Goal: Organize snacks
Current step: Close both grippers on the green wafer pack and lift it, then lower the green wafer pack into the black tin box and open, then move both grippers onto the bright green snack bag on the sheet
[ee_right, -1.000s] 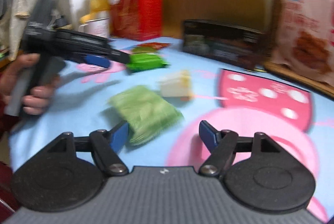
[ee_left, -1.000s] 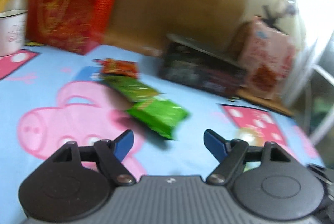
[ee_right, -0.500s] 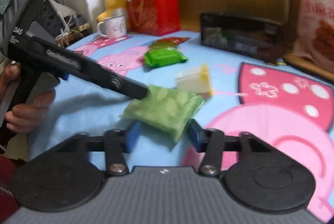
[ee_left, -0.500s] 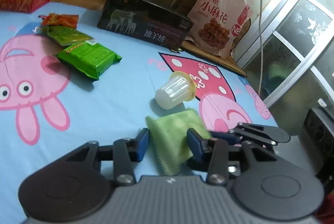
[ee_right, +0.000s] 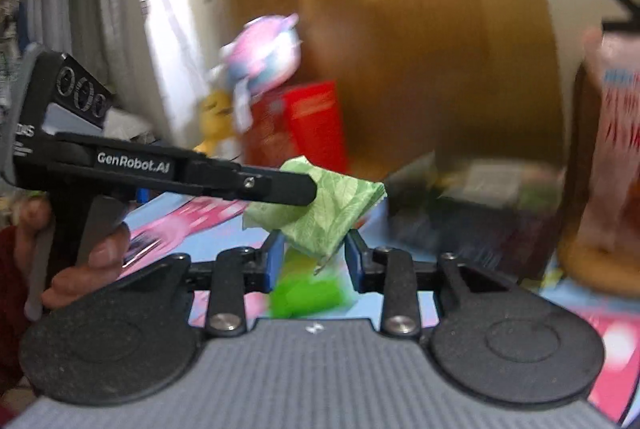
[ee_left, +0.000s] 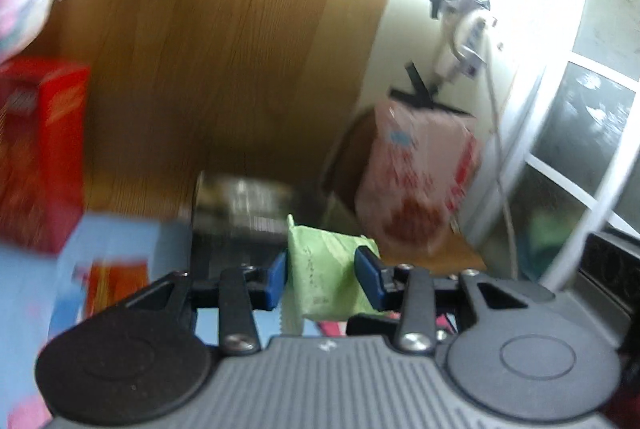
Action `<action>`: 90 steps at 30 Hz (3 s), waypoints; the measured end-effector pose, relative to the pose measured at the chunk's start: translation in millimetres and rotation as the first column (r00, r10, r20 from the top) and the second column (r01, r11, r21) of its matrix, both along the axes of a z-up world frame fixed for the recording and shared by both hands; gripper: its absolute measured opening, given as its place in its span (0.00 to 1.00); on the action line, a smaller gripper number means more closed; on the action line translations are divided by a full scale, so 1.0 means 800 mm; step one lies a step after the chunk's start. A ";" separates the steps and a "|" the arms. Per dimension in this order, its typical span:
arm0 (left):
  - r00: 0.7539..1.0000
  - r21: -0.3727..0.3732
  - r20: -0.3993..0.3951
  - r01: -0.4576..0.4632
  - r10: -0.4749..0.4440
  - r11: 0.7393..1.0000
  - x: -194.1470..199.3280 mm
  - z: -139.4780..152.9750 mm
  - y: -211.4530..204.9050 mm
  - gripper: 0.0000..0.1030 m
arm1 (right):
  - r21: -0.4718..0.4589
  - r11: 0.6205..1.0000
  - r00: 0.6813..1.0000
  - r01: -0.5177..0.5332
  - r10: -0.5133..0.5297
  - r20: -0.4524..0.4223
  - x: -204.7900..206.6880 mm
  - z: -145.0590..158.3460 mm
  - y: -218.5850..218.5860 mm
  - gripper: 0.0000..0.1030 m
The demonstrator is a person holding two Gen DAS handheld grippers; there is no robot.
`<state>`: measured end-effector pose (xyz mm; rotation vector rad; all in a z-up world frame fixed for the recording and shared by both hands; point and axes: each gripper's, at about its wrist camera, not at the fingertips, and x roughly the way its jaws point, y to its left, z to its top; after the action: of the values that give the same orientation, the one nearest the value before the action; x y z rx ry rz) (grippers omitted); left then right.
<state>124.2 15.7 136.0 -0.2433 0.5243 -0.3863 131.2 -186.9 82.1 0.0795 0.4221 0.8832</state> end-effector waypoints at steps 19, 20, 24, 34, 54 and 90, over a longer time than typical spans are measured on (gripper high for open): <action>0.984 -0.050 -0.096 -0.152 0.147 0.987 0.084 -0.057 0.064 0.47 | 0.012 0.964 0.962 0.264 -0.263 -0.069 0.127 -0.038 -0.020 0.50; 0.980 -0.057 -0.113 -0.169 0.162 0.984 0.071 -0.060 0.077 0.47 | 0.027 0.973 0.969 0.229 -0.225 -0.097 0.119 -0.038 -0.019 0.50; 0.956 -0.116 -0.218 -0.225 0.196 0.967 0.007 -0.089 0.112 0.46 | 0.032 0.999 0.965 0.043 -0.033 -0.258 0.093 -0.050 0.011 0.50; 0.918 -0.194 -0.329 -0.297 0.224 0.935 -0.039 -0.146 0.113 0.34 | -0.134 0.988 0.848 -0.075 -0.007 -0.530 0.102 -0.085 0.114 0.47; 0.968 -0.069 -0.199 -0.172 0.155 0.983 -0.190 -0.148 0.070 0.41 | -0.217 0.967 0.986 -0.131 0.104 -0.131 -0.149 -0.090 0.077 0.41; 0.979 -0.082 -0.154 -0.146 0.132 0.986 -0.191 -0.151 0.065 0.58 | -0.055 0.982 0.978 -0.181 0.174 -0.113 -0.115 -0.100 0.009 0.76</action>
<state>-28.7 67.4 15.5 -0.3987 0.6318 -0.2578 39.4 -179.8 2.5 0.0299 0.5648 1.0433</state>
